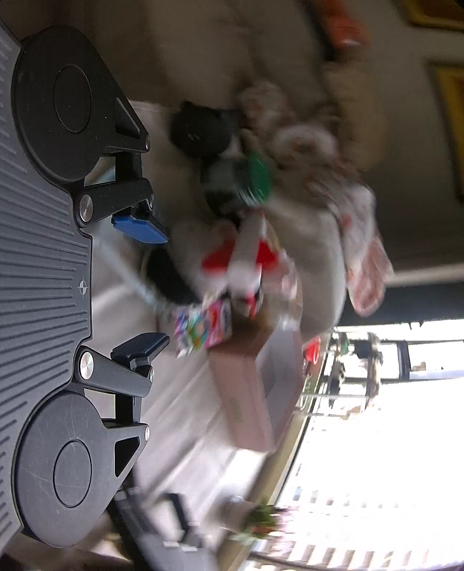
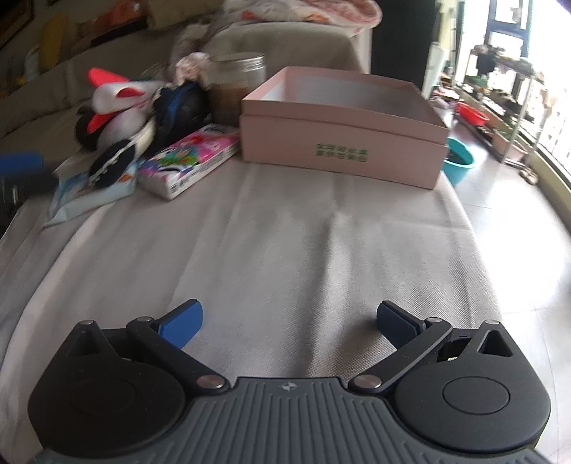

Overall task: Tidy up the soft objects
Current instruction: 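Grasp the white-and-red foam rocket with the left gripper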

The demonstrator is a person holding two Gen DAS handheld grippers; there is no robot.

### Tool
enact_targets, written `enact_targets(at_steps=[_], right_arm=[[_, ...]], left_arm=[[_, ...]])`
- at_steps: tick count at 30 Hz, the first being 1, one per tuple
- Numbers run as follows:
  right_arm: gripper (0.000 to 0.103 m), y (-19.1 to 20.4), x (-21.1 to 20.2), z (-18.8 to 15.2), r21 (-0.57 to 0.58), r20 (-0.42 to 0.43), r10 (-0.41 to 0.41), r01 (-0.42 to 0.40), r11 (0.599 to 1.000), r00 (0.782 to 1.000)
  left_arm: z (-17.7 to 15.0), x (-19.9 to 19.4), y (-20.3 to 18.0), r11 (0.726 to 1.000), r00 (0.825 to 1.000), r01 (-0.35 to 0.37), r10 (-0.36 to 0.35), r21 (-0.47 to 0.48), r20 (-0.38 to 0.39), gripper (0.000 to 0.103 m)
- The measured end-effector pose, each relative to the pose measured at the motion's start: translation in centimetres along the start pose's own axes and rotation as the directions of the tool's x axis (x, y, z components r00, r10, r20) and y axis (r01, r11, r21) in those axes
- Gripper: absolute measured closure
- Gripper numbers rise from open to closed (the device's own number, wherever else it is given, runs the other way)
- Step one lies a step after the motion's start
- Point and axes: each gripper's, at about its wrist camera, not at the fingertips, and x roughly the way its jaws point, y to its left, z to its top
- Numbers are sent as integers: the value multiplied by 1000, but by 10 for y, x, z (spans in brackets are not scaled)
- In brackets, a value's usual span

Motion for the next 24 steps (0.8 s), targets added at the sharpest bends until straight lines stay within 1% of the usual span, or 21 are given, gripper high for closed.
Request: enact_targets(at_steps=[1, 2, 4, 6, 8, 9, 10, 11, 13, 15, 18, 19, 20, 21, 22, 23, 24], right_arm=[[0, 0, 1, 1, -11, -1, 11, -11, 1000, 1000], [0, 0, 1, 0, -17, 1, 18, -18, 1000, 1000], [0, 3, 0, -2, -26, 12, 28, -27, 999, 1000], [0, 6, 1, -2, -38, 23, 31, -30, 999, 999], [2, 9, 2, -1, -48, 20, 36, -35, 998, 999], [4, 11, 1, 1, -57, 16, 38, -37, 998, 999], [8, 13, 0, 2, -67, 17, 40, -39, 997, 999], [11, 15, -3, 3, -76, 25, 37, -35, 996, 999], [11, 19, -9, 6, -89, 60, 26, -21, 996, 998], [12, 22, -16, 7, -105, 98, 30, -20, 994, 995], [15, 23, -23, 12, -122, 140, 42, -25, 992, 989], [18, 23, -24, 16, -121, 148, 45, -27, 992, 988], [21, 23, -26, 21, -121, 155, 51, -32, 992, 987], [23, 22, -29, 26, -124, 168, 58, -38, 992, 984], [28, 21, -32, 33, -131, 188, 65, -41, 991, 980], [34, 22, -36, 39, -147, 217, 65, -34, 989, 974], [38, 24, -40, 45, -171, 248, 57, -14, 985, 967]], left_arm=[[7, 1, 13, 998, 1000, 10, -11, -60, -19, 43], [15, 3, 30, 989, 999, 23, -28, -144, -34, 43], [30, 4, 50, 965, 998, 51, -58, -257, -18, 43], [47, 6, 60, 943, 996, 87, -92, -322, 0, 43], [73, 15, 67, 917, 992, 121, -130, -381, 2, 43], [88, 26, 71, 904, 990, 126, -144, -407, -13, 43], [99, 33, 73, 899, 989, 116, -142, -423, -31, 43], [113, 47, 75, 897, 990, 81, -123, -434, -69, 43], [129, 77, 76, 905, 985, -4, -71, -425, -160, 43], [132, 107, 73, 911, 968, -70, -37, -406, -250, 43], [119, 135, 67, 916, 937, -95, -50, -390, -346, 43], [112, 144, 64, 916, 928, -100, -55, -387, -369, 45], [106, 148, 62, 917, 923, -99, -61, -387, -379, 49], [101, 150, 61, 916, 923, -95, -66, -390, -379, 57], [96, 146, 61, 919, 932, -85, -64, -385, -357, 62], [93, 141, 61, 927, 940, -79, -53, -365, -338, 62], [91, 134, 61, 938, 946, -68, -48, -341, -321, 62]])
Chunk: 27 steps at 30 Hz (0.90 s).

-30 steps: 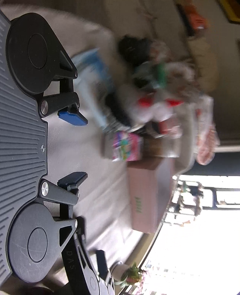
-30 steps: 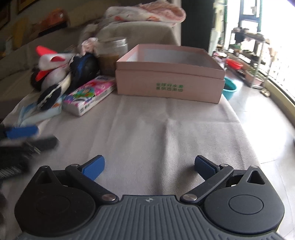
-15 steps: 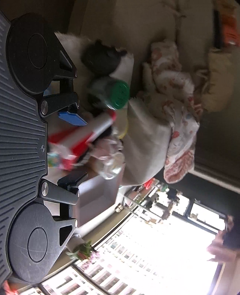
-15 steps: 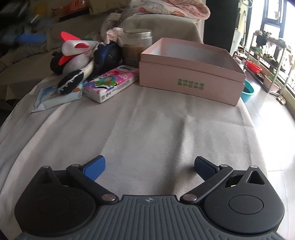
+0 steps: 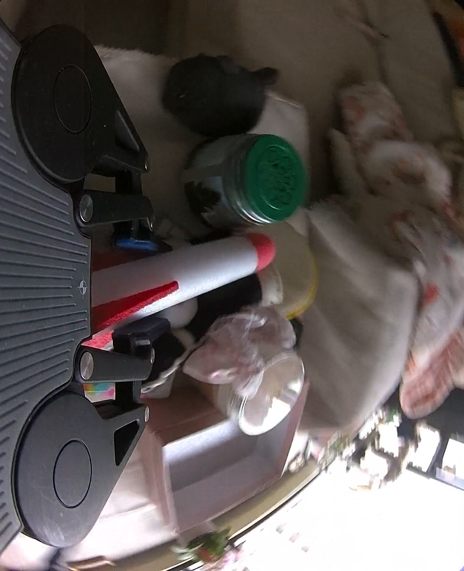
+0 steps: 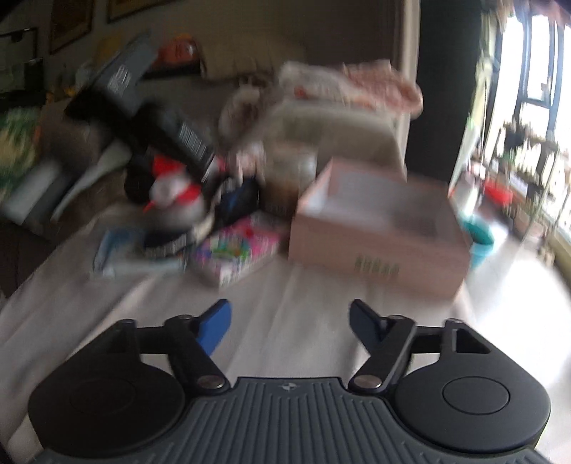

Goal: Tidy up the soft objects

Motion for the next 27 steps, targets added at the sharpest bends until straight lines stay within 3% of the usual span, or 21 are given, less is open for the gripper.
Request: enact_targets(at_steps=[1, 4, 8, 12, 14, 19, 22, 27], right_arm=[[43, 2, -1, 9, -47, 39, -23, 25, 999, 999], [44, 9, 5, 37, -149, 115, -31, 48, 988, 993], [44, 12, 37, 92, -122, 88, 92, -80, 989, 992], [47, 26, 85, 136, -105, 28, 101, -97, 990, 995], [57, 42, 109, 147, -132, -15, 80, -81, 988, 997], [65, 79, 145, 148, -288, -63, -22, 3, 958, 998], [98, 94, 153, 145, -394, -70, -97, 62, 917, 993], [99, 97, 132, 177, -403, -40, -78, 56, 914, 996]], left_arm=[[-6, -9, 2, 999, 999, 29, -30, 35, 24, 63], [-21, -32, 11, 993, 993, 98, -102, 71, 60, 63], [-36, -59, 25, 984, 984, 150, -158, 94, 80, 63], [-39, -73, 34, 978, 981, 158, -171, 136, 90, 63], [-41, -79, 41, 975, 979, 162, -178, 152, 95, 63], [-40, -85, 66, 970, 971, 192, -210, 146, 116, 63], [-39, -87, 78, 971, 967, 202, -219, 130, 129, 63], [-24, -91, 95, 972, 962, 213, -227, 103, 151, 63]])
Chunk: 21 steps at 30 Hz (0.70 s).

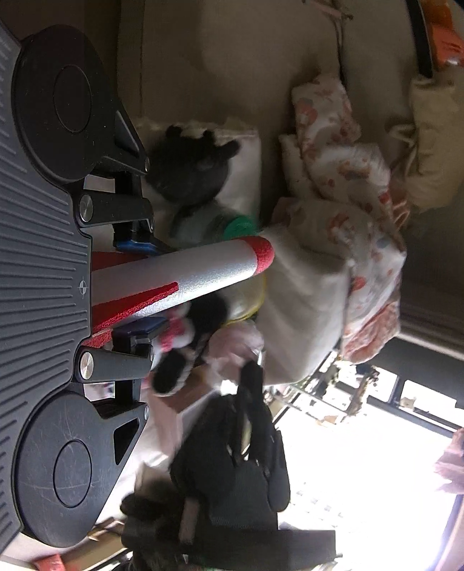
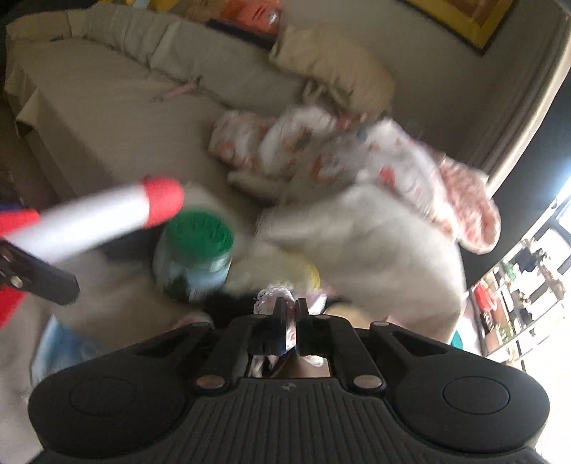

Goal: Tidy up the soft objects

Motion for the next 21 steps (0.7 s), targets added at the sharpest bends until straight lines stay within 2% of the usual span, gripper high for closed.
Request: enact_targets(at_steps=[5, 11, 17, 21], right_arm=[[99, -34, -27, 44, 80, 91, 3, -10, 997, 996], [99, -69, -48, 63, 144, 167, -9, -16, 989, 986], [99, -98, -65, 36, 158, 210, -51, 18, 987, 976], [99, -129, -66, 5, 222, 204, -79, 32, 974, 976]], left_arm=[[50, -9, 10, 999, 997, -47, 46, 2, 59, 63], [109, 11, 35, 994, 997, -54, 59, -99, 49, 63], [128, 42, 23, 993, 995, -96, 98, -69, 15, 63], [134, 61, -8, 995, 995, -96, 95, -32, -25, 63]])
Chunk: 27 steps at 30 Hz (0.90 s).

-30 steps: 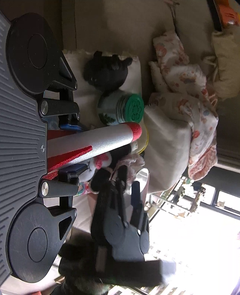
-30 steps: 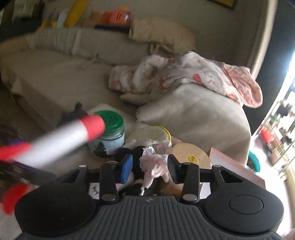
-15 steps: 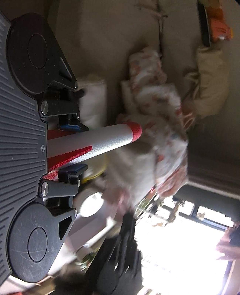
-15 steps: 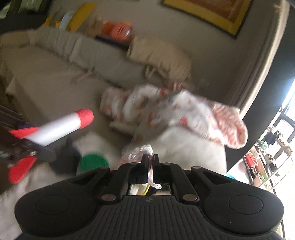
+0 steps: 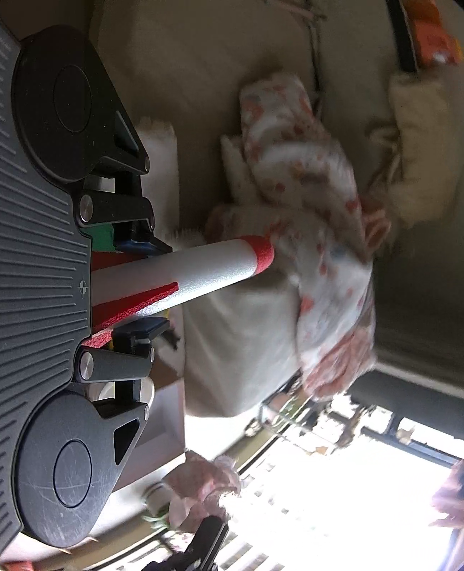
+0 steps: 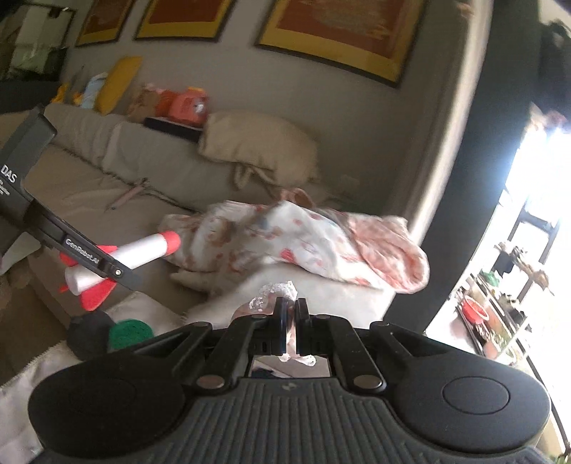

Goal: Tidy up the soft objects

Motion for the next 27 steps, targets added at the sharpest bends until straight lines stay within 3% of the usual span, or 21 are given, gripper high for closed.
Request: enact_targets(at_steps=[9, 13, 16, 20, 23, 27], right_arm=[[99, -89, -2, -73, 161, -21, -53, 56, 985, 998], [99, -121, 0, -108, 251, -37, -43, 51, 967, 998], [95, -129, 6, -131, 277, -46, 28, -14, 961, 999], [78, -132, 11, -155, 309, -55, 68, -48, 950, 996], [70, -138, 8, -170, 348, -51, 79, -56, 936, 996], [70, -143, 7, -182, 369, -71, 57, -27, 929, 996]], left_arm=[[15, 52, -133, 981, 994, 99, -90, 168, -60, 62], [12, 84, -176, 975, 981, 165, -147, 151, -124, 62], [8, 110, -194, 976, 966, 190, -166, 111, -197, 62], [-1, 137, -205, 981, 953, 180, -155, 72, -260, 62], [-6, 143, -206, 985, 954, 166, -146, 53, -261, 62], [-9, 131, -203, 987, 968, 114, -86, 109, -234, 62]])
